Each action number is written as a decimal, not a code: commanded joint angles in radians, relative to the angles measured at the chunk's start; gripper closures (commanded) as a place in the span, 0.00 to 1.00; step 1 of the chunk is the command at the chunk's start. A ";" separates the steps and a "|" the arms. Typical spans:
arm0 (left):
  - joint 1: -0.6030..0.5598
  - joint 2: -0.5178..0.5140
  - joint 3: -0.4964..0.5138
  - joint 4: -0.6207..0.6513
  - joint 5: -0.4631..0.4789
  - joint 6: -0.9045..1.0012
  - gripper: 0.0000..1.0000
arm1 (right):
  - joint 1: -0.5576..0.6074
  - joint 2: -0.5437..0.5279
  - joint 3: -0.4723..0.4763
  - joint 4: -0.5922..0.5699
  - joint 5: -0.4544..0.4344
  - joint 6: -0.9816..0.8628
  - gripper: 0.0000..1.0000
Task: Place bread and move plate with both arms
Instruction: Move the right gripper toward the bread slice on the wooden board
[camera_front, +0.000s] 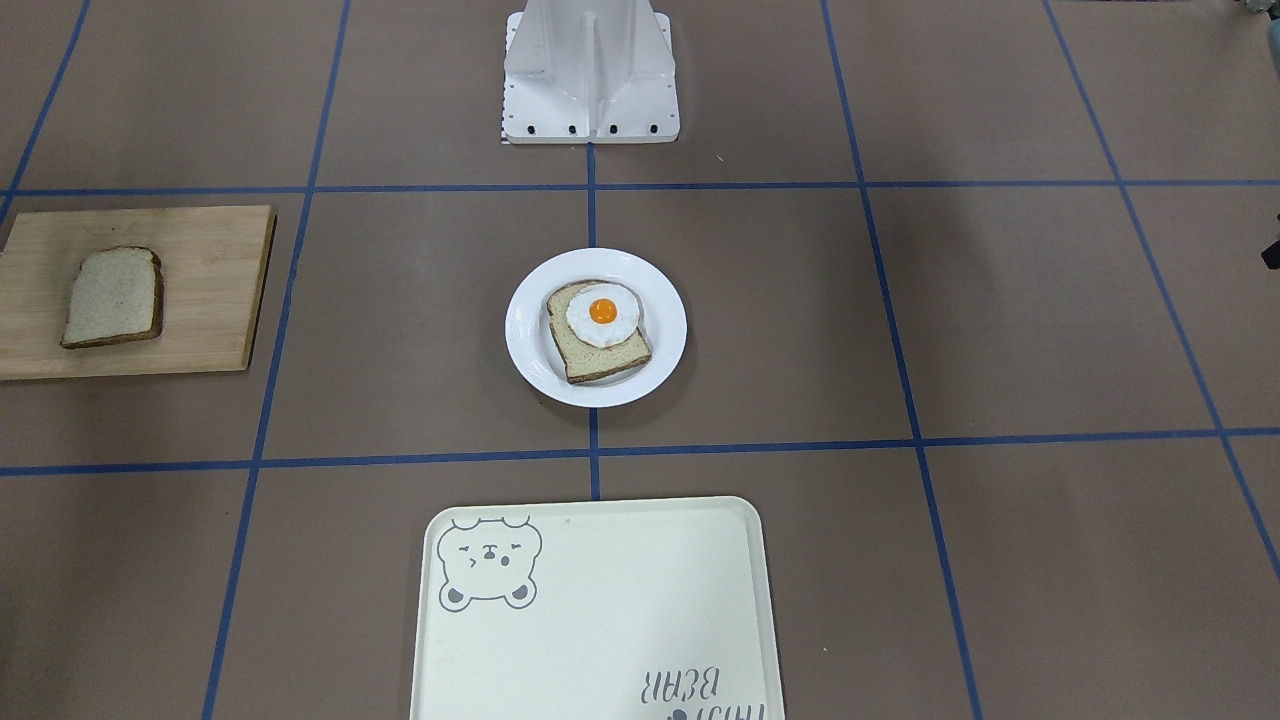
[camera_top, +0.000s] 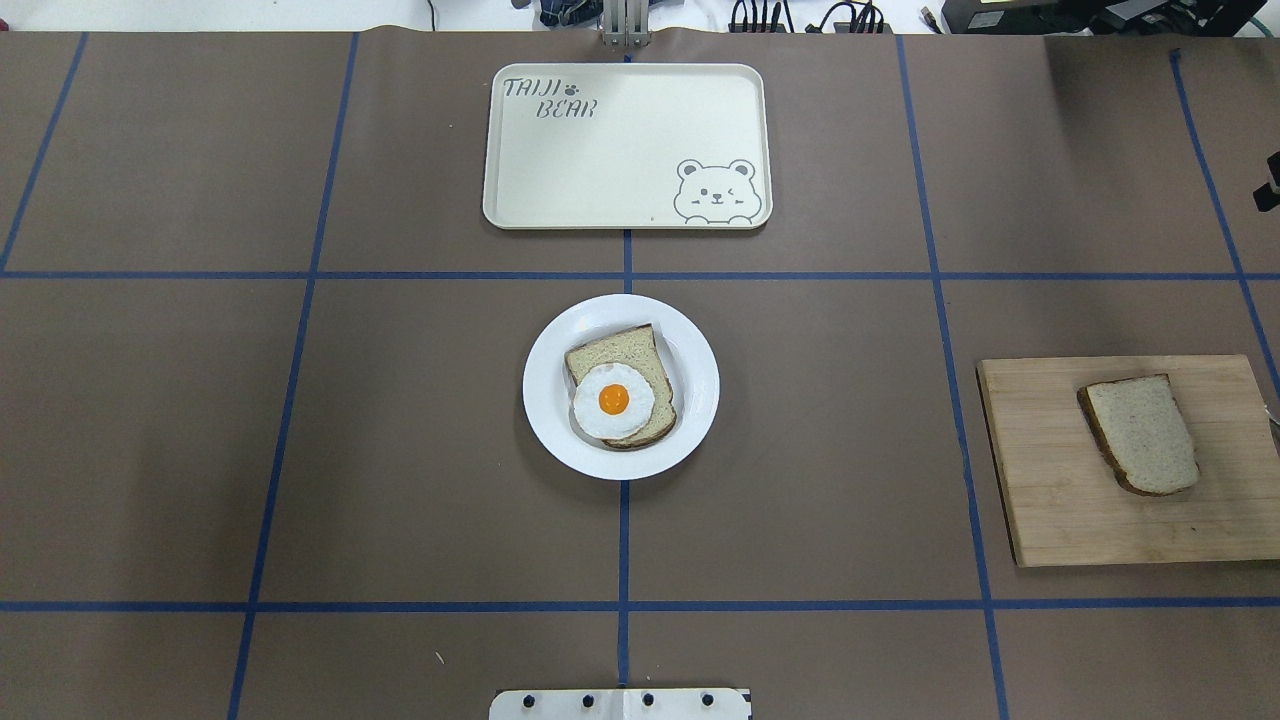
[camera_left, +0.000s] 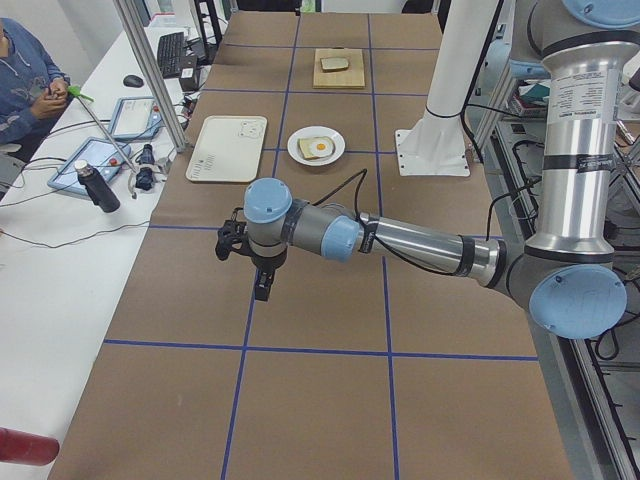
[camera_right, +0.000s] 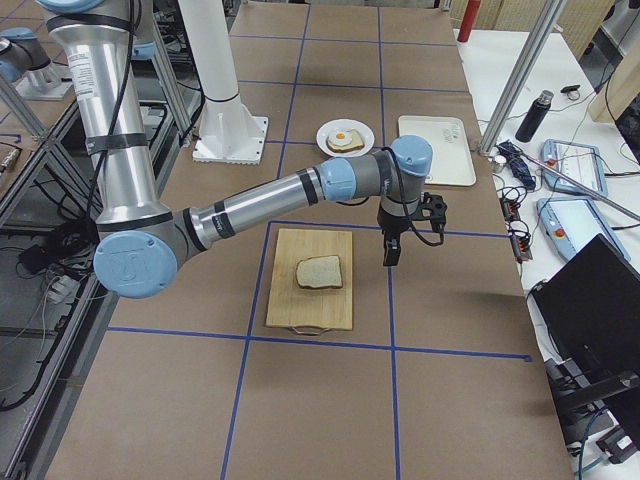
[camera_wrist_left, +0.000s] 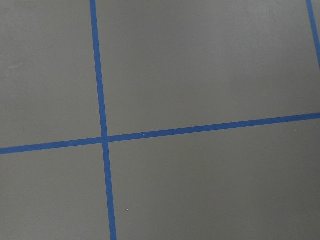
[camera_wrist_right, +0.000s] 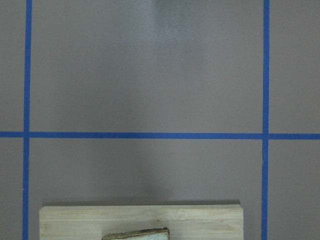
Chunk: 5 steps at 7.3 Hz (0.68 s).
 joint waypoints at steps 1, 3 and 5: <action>-0.001 0.040 -0.014 -0.027 -0.006 0.000 0.02 | -0.002 -0.034 0.070 -0.001 0.016 0.000 0.00; -0.003 0.048 -0.029 -0.033 -0.006 0.002 0.02 | -0.012 -0.048 0.075 0.024 0.030 -0.003 0.00; 0.001 0.063 -0.025 -0.122 -0.004 -0.070 0.02 | -0.035 -0.052 0.078 0.040 0.033 -0.003 0.00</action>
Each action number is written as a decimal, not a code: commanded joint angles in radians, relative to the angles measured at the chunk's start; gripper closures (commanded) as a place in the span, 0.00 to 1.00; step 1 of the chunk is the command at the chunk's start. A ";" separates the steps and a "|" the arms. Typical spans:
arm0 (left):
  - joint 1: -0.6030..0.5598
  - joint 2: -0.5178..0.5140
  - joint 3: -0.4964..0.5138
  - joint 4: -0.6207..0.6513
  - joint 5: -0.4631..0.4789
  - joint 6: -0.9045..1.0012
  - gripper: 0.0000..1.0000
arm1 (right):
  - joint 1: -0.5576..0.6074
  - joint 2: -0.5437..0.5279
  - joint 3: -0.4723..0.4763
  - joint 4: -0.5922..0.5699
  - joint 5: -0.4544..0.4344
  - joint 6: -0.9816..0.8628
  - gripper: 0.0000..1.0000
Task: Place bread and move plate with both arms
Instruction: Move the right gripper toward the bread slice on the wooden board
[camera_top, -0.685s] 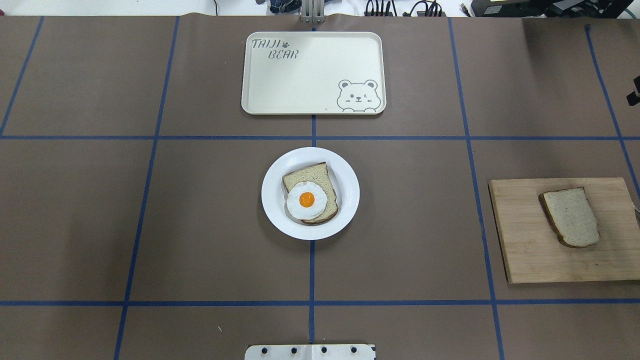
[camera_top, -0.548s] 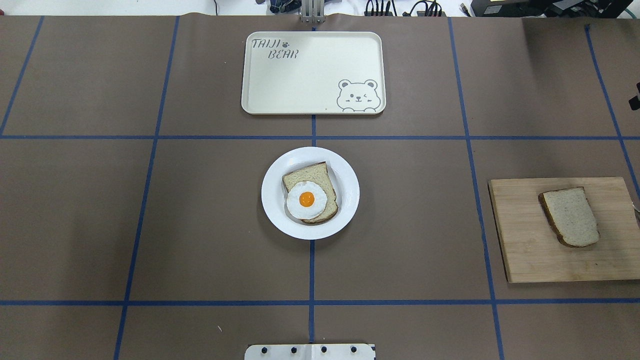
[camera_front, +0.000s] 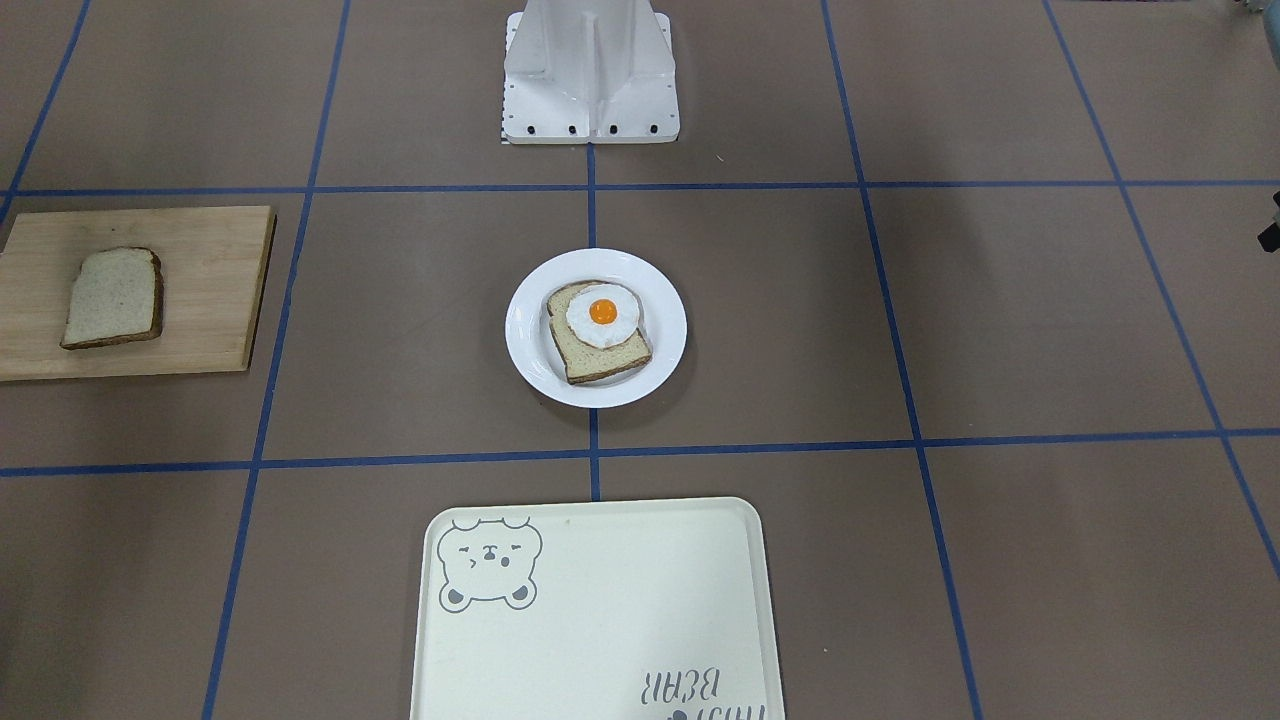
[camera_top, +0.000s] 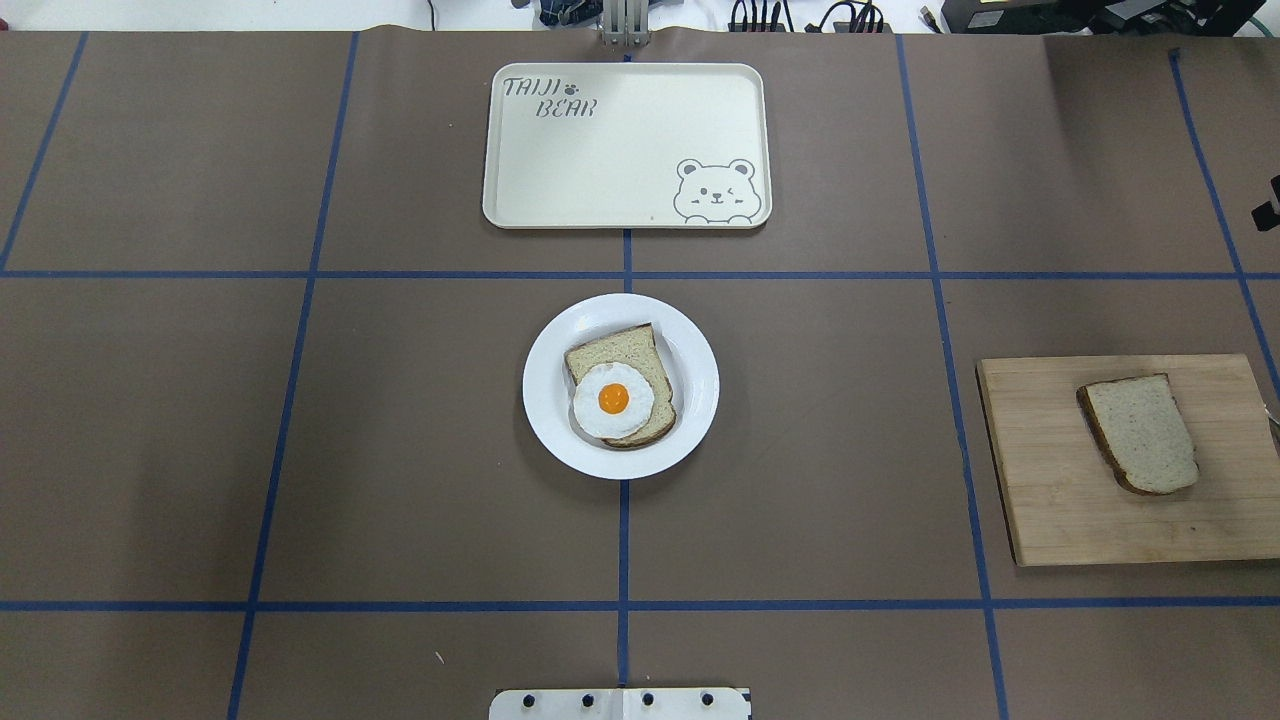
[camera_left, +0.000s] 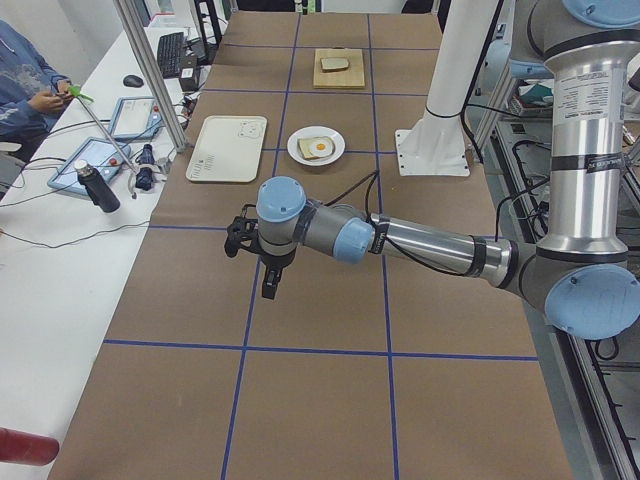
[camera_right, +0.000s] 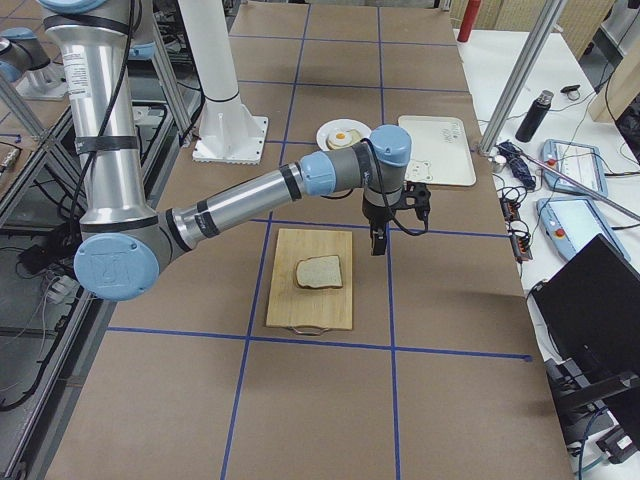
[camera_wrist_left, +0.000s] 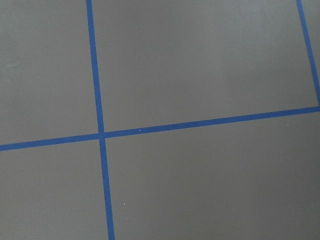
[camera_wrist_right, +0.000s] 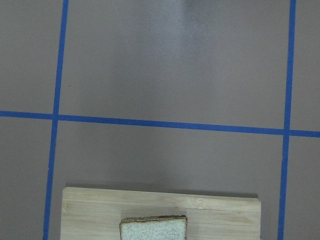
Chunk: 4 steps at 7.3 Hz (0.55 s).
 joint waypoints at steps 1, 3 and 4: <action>0.005 0.003 0.017 -0.066 0.000 -0.069 0.02 | -0.070 -0.020 -0.004 0.011 -0.008 0.006 0.00; 0.005 -0.003 0.019 -0.067 0.002 -0.076 0.02 | -0.108 -0.055 -0.009 0.077 -0.010 0.082 0.00; 0.005 -0.004 0.022 -0.069 0.004 -0.076 0.02 | -0.128 -0.069 -0.007 0.085 -0.010 0.108 0.00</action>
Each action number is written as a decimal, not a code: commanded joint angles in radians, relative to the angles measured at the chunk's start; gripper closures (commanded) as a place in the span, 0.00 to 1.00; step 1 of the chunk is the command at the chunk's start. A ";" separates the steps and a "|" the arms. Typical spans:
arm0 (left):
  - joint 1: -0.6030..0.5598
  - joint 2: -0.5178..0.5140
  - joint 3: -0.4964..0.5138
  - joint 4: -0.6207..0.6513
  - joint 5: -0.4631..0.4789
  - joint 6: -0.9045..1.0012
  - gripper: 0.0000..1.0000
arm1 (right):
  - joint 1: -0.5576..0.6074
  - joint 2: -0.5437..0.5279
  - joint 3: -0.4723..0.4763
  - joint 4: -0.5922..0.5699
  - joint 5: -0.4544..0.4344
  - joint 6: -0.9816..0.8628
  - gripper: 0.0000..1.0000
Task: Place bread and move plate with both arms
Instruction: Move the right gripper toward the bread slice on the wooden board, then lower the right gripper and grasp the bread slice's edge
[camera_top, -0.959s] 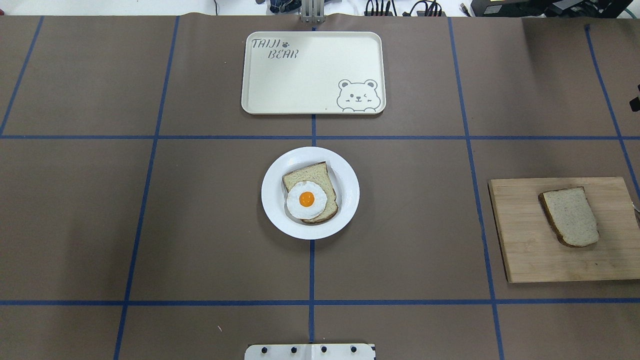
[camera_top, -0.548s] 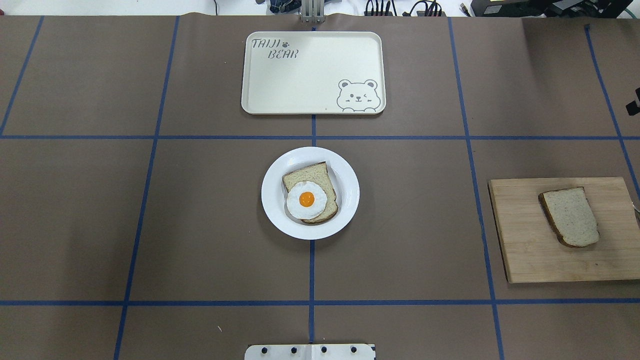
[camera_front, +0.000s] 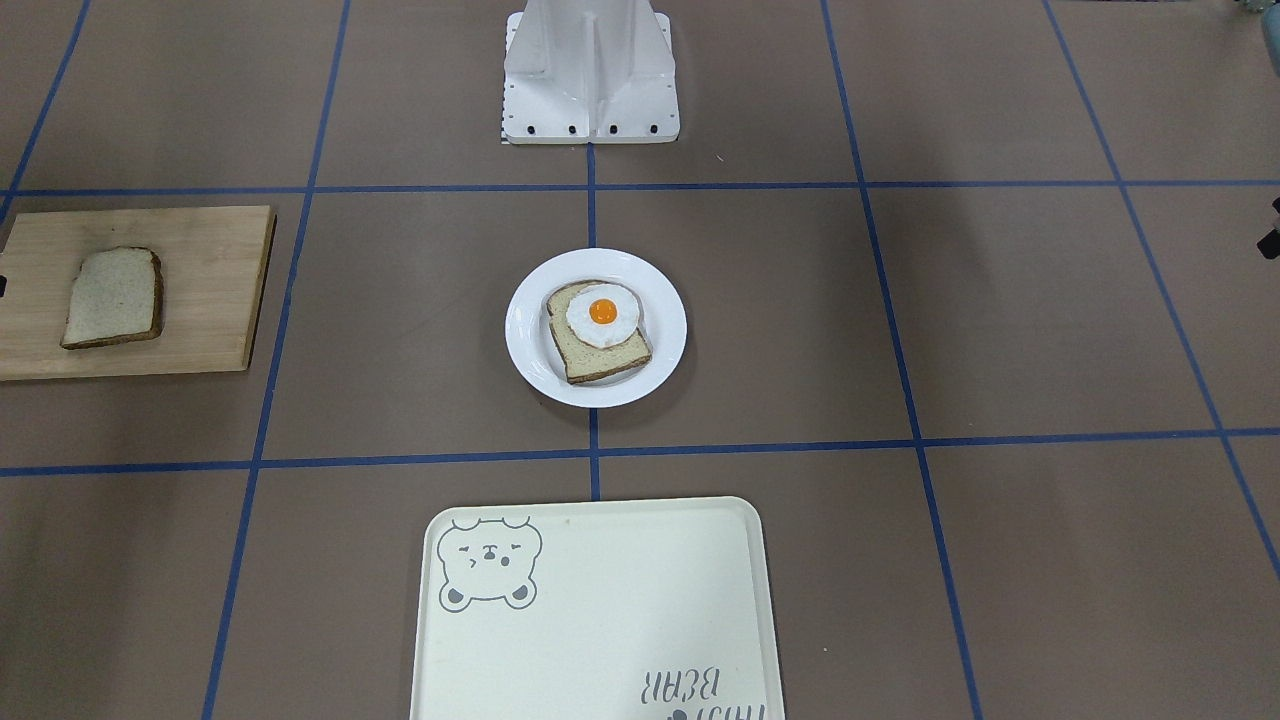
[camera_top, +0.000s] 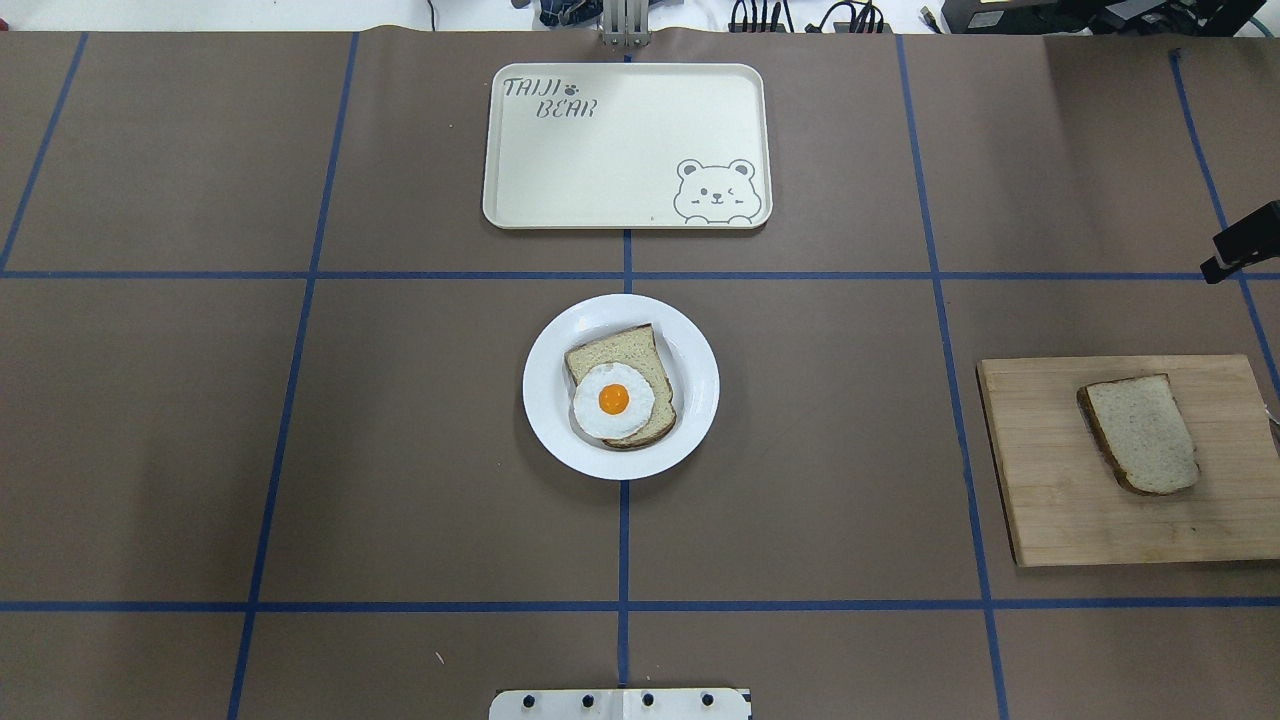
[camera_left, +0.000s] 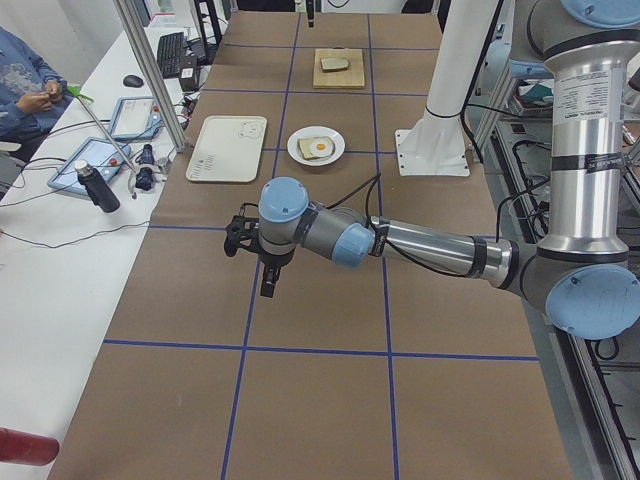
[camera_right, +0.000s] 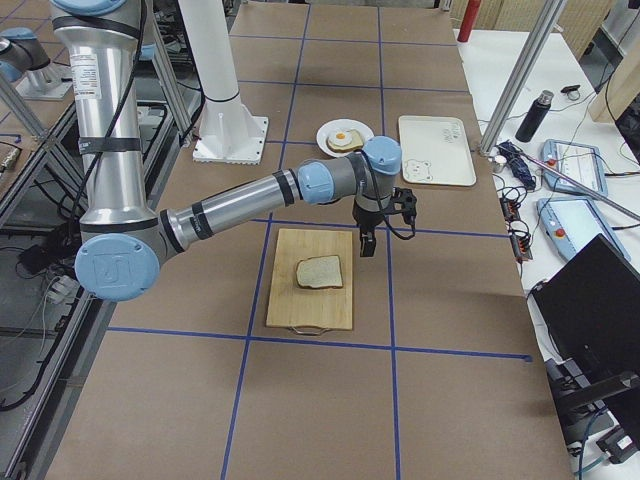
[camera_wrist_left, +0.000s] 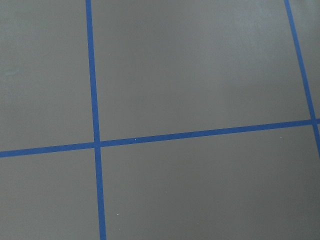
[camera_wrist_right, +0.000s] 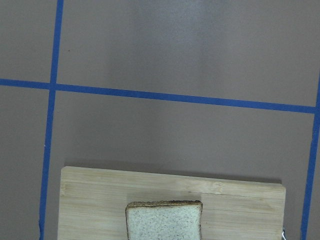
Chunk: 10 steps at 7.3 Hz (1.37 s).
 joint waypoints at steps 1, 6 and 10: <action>0.000 -0.008 0.001 -0.003 0.002 -0.001 0.02 | -0.034 -0.056 -0.009 0.057 0.000 0.042 0.00; 0.000 -0.032 0.004 0.000 0.011 -0.003 0.02 | -0.139 -0.116 -0.253 0.664 0.076 0.430 0.03; 0.000 -0.035 0.001 0.002 0.009 -0.004 0.02 | -0.170 -0.153 -0.304 0.722 0.069 0.428 0.06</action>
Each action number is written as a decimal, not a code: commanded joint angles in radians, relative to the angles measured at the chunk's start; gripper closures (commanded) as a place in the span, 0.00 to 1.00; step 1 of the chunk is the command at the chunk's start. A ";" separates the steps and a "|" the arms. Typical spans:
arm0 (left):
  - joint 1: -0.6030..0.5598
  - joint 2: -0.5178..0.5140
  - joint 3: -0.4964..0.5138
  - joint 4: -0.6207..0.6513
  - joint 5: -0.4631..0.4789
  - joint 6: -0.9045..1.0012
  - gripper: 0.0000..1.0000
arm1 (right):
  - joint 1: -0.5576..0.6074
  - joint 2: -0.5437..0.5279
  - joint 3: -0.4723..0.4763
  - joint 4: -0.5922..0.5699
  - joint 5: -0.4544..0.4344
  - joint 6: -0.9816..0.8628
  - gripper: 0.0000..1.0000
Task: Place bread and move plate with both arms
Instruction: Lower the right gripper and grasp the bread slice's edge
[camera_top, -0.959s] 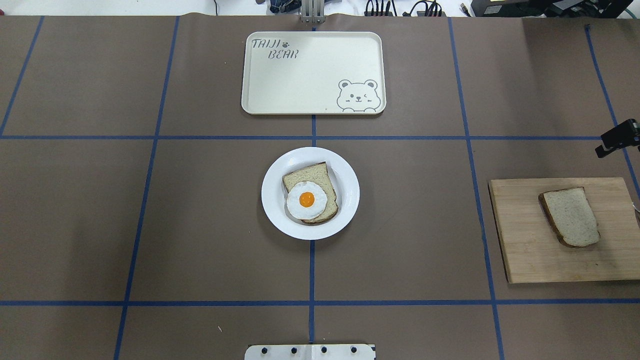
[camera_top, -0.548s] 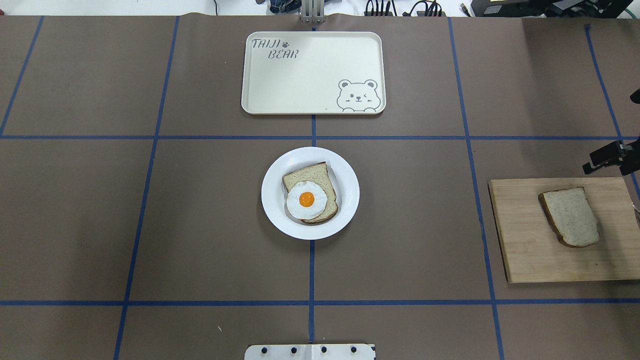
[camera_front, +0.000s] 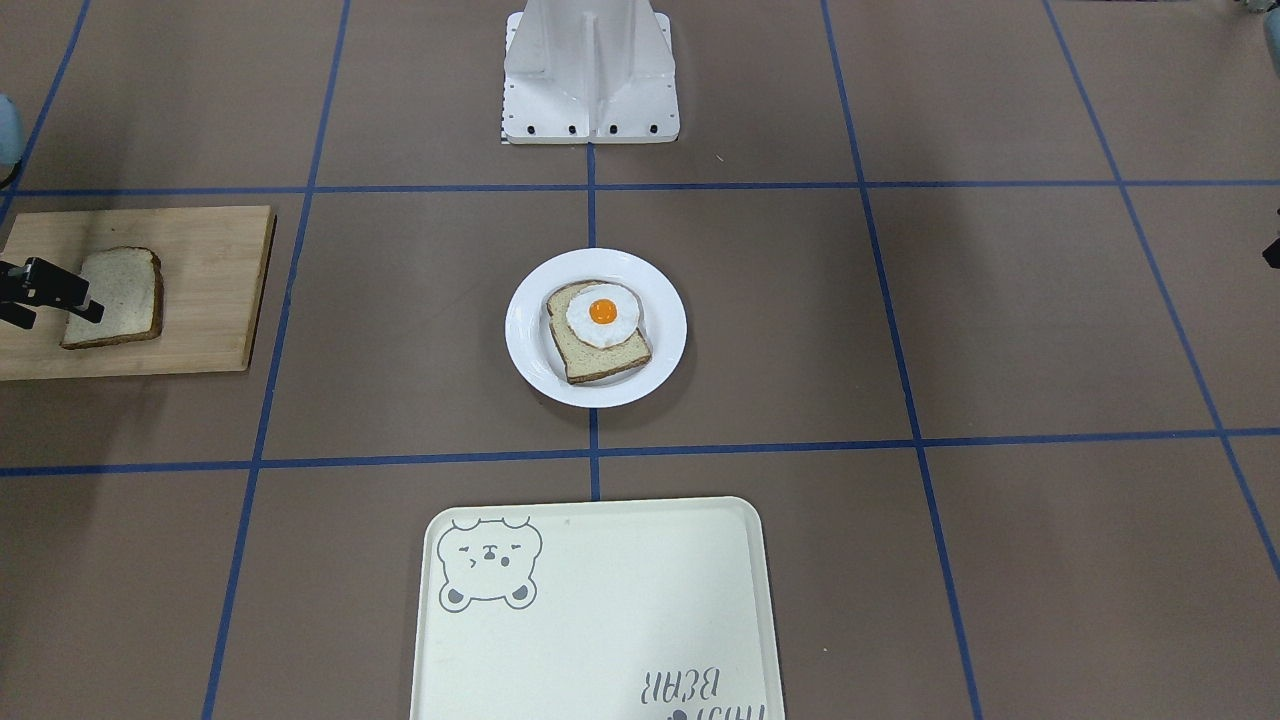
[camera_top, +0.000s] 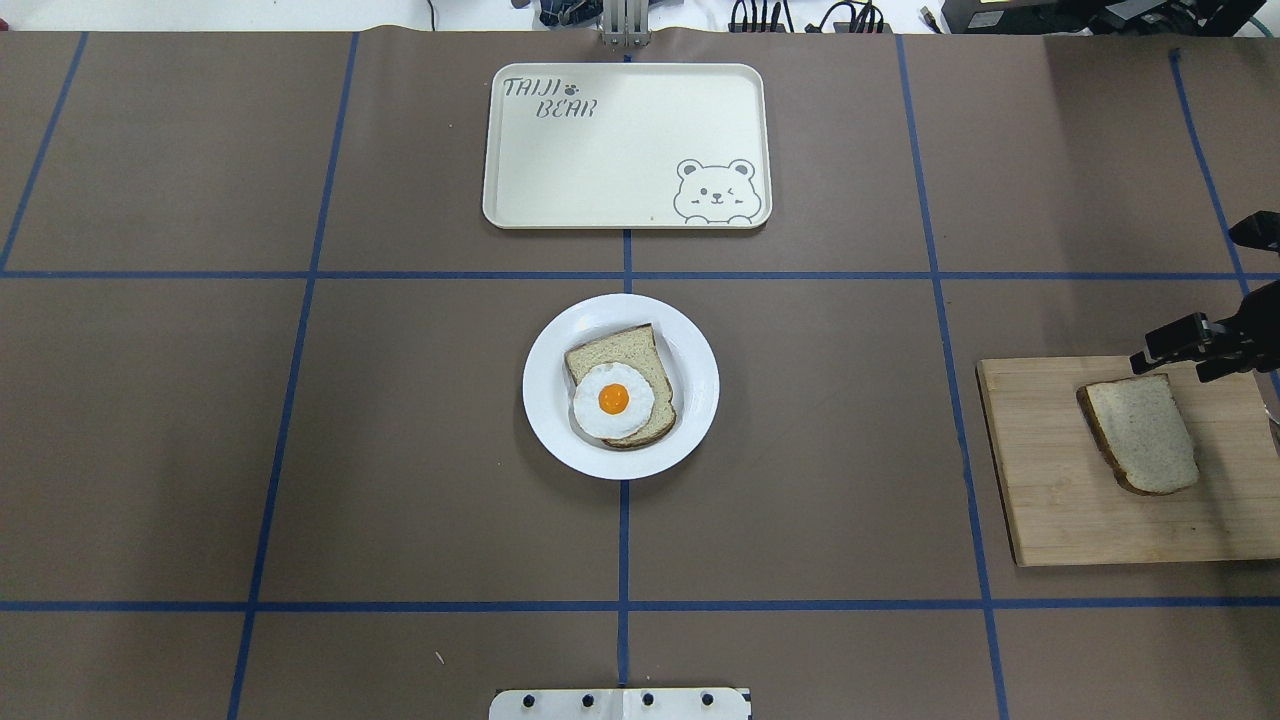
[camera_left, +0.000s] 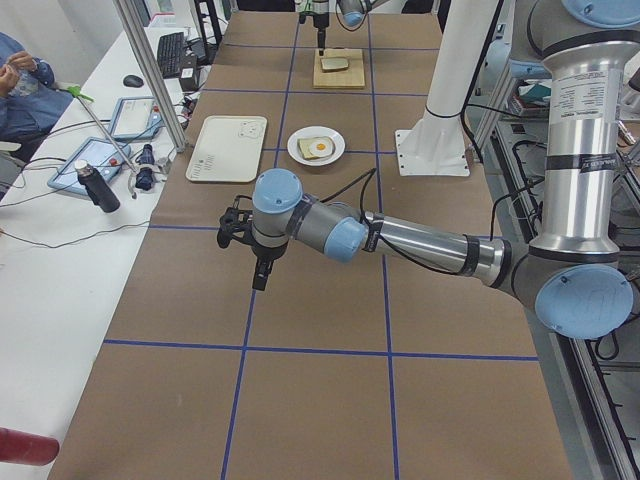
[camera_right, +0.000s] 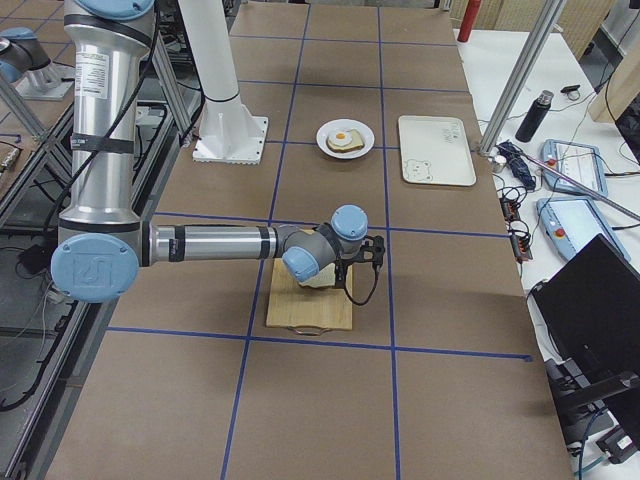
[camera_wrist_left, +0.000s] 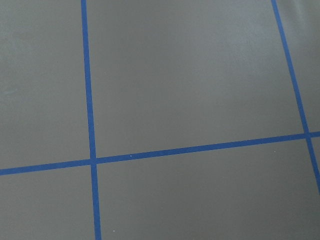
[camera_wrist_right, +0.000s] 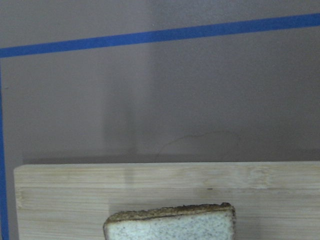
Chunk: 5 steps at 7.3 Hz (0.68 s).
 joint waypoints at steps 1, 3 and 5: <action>0.000 -0.003 0.000 0.001 -0.001 0.000 0.02 | -0.009 -0.018 -0.015 0.007 -0.007 -0.016 0.07; 0.000 -0.003 -0.001 0.000 -0.001 0.000 0.02 | -0.025 -0.015 -0.054 0.033 -0.007 -0.017 0.16; -0.002 -0.001 -0.012 0.001 -0.001 0.000 0.02 | -0.037 -0.014 -0.061 0.033 -0.011 -0.015 0.36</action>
